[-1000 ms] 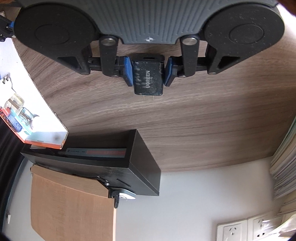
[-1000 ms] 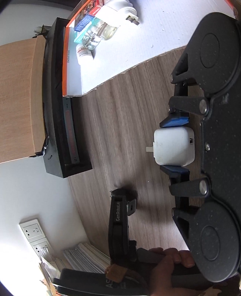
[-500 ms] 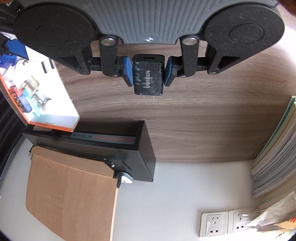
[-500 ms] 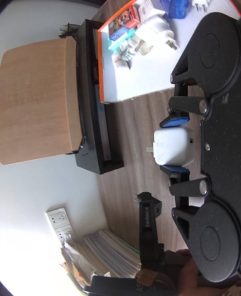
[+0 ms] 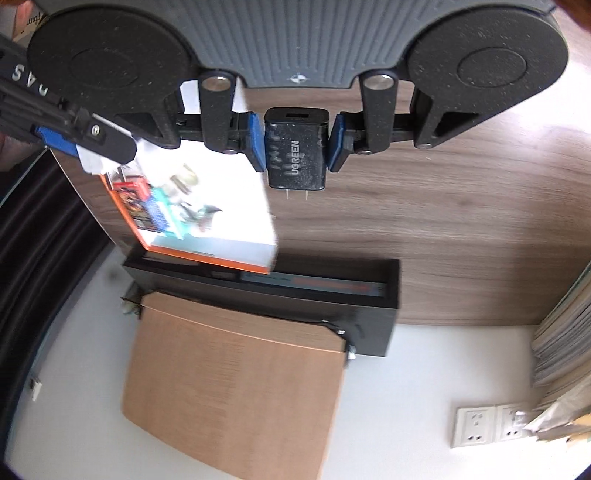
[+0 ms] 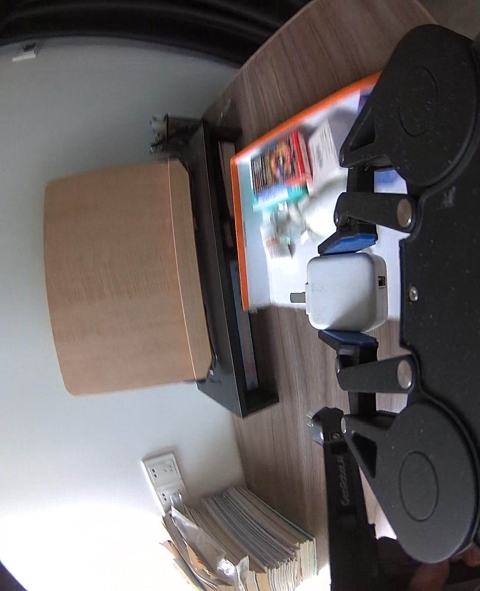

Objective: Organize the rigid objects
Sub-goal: 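Carry the black and white chargers above the tray with both tools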

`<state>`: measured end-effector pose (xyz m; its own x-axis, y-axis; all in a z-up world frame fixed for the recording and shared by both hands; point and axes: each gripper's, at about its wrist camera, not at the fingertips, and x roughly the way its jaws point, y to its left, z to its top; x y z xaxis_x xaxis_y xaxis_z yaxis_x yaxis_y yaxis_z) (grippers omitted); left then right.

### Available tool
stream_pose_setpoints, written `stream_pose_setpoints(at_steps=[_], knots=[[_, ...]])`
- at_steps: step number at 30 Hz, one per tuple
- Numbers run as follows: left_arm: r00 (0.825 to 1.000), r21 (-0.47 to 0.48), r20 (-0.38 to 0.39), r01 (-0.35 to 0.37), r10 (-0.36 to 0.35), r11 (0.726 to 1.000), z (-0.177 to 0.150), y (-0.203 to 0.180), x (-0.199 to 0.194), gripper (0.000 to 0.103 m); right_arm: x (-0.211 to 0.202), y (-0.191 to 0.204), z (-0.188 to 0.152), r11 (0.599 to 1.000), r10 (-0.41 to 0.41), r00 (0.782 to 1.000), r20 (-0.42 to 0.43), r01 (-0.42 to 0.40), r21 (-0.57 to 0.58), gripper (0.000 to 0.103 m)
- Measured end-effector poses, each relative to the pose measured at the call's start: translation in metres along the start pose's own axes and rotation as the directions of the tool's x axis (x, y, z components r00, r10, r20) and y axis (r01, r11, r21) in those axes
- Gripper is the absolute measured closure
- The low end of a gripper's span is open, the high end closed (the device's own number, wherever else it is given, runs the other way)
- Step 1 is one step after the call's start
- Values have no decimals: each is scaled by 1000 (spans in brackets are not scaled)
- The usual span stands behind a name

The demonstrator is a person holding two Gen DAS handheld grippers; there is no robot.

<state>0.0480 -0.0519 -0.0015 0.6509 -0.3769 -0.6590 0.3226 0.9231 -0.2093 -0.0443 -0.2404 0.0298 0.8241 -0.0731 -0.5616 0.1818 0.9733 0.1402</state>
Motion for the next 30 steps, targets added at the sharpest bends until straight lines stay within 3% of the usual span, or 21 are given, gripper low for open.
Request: stream_pose_setpoints(at_steps=[5,10,17,30], knots=[[1000,45,6,20,-21,999,-15,-50,3,67,-18,-52,-3,999,-47,999,18,47,17,51],[999,63,3,32,-32,998,-28,-81,7,67,-26,-83,-11,999,-39,999,6,39,18,51],[1000,84,-9,18,-17,996,-46,-105,8,67,-27,-85,-22,999,26,1000,-14,-26,-35,51],[999,58,-15,-35,36,998,-52,-106,10,67,-19,-76,-29,992,80,996,-37,-84,-92,51]])
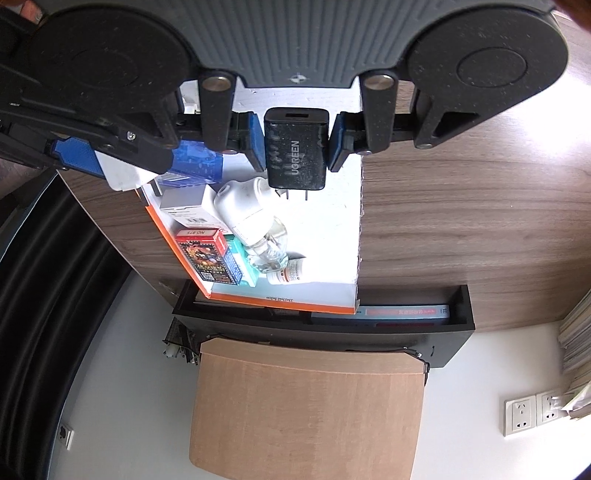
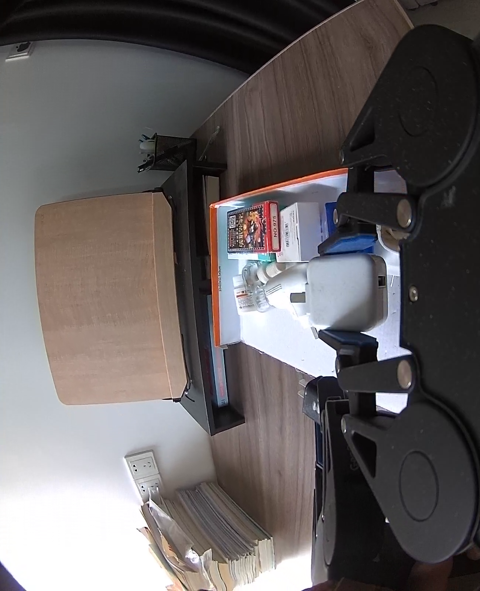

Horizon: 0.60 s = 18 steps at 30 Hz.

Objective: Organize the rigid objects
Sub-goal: 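Carry the black and white chargers above the tray with both tools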

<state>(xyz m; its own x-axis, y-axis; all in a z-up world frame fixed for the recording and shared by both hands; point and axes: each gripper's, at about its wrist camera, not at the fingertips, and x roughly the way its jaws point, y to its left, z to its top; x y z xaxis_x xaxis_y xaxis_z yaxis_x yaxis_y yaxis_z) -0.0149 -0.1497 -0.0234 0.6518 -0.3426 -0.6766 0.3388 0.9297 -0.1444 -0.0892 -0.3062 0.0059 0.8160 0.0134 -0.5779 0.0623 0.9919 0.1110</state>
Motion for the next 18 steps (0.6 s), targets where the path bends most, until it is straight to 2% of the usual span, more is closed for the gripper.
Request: stream_pose_setpoints(at_steps=[18], knots=[[1000,-12,-7,-17,17,1000,-2,4,2,67,5,5,-1,999,3,1000,-7,-3,-42,51]])
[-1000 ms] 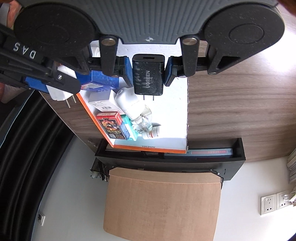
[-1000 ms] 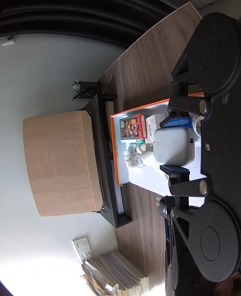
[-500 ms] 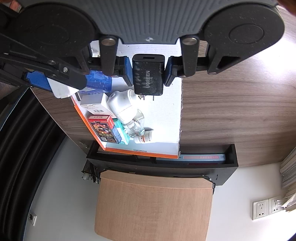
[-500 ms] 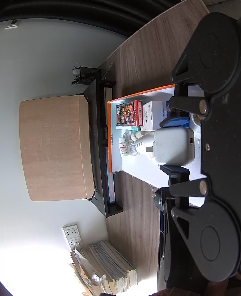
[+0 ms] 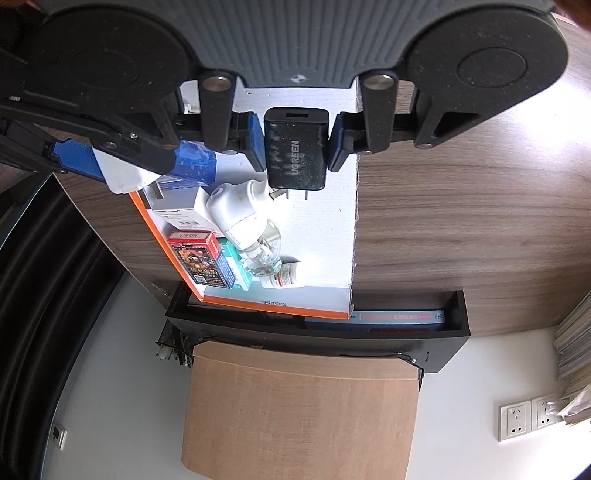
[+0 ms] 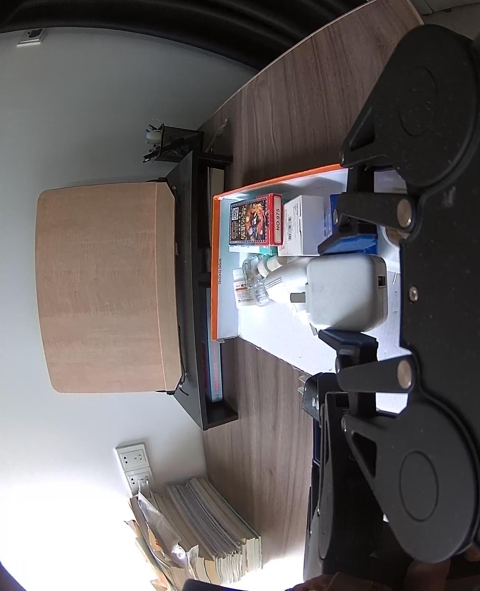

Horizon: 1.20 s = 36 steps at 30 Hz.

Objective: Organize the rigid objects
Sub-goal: 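Carry the black and white chargers above the tray with both tools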

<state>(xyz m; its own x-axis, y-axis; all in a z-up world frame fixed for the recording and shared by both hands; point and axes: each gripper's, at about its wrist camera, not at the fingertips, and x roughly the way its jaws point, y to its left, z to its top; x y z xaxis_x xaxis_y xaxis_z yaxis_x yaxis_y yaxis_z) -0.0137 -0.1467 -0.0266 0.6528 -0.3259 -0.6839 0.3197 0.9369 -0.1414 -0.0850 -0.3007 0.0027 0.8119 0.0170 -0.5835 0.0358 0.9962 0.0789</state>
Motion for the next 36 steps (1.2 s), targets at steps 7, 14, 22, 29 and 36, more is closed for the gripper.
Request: stream_pose_setpoints(at_steps=[7,14,22,29,36], knots=[[1000,-2,-2,4,-4,1000,-1,1,-1,67,0,2,-1,1000,-4,1000,-3,4,-8,51],[1000,-16,-5,5,-5,1000,-1,5,0,67,0,5,-2,1000,-9,1000,-6,9,-27,51],[1000,-25,-4,2,-2,1000,-1,7,1,67,1,7,-2,999,-5,1000,-6,5,-34,51],[1000,-24,-1,6,-6,1000,-1,6,1,67,2,6,-2,999,-3,1000,-11,3,-32,51],[1000,-21,-2,4,-5,1000,1,4,1,67,3,4,1,1000,1,1000,-4,-1,-29,51]])
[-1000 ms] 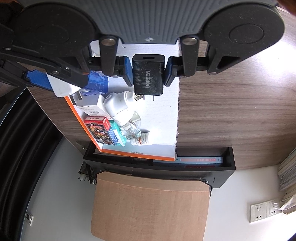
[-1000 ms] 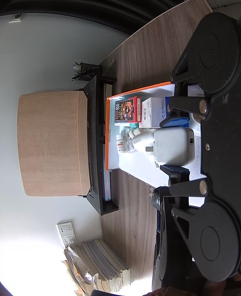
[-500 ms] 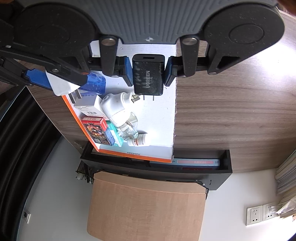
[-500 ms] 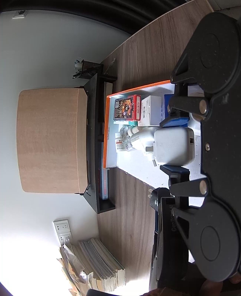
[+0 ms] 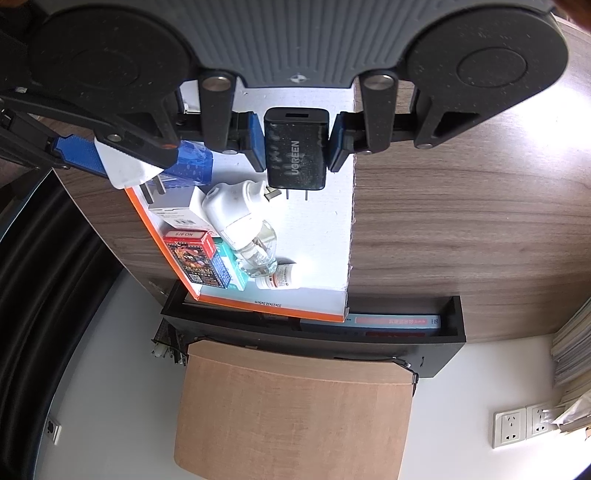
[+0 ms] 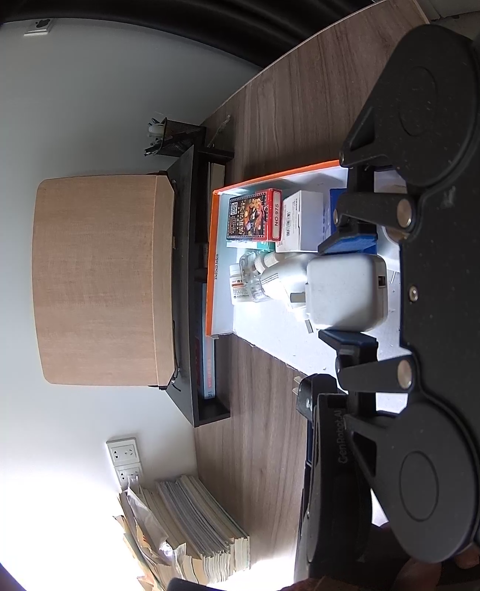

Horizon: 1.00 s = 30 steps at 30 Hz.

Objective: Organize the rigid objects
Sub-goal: 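Carry the black and white chargers above the tray with both tools, then lower both chargers into the tray and open both tools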

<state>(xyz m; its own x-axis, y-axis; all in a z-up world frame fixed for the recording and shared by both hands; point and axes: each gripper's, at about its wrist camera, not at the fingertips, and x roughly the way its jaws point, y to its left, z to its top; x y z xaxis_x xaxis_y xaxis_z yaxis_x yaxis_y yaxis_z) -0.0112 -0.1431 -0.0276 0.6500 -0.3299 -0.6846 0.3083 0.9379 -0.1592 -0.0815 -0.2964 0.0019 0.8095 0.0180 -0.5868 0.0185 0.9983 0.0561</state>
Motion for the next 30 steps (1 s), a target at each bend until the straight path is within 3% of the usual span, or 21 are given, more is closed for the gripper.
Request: stream_pose_setpoints(at_steps=[30], knots=[[999,2,-33,4,-4,1000,-4,-9,10,67,22,-13,19,1000,9,1000,-15,-9,0,51]])
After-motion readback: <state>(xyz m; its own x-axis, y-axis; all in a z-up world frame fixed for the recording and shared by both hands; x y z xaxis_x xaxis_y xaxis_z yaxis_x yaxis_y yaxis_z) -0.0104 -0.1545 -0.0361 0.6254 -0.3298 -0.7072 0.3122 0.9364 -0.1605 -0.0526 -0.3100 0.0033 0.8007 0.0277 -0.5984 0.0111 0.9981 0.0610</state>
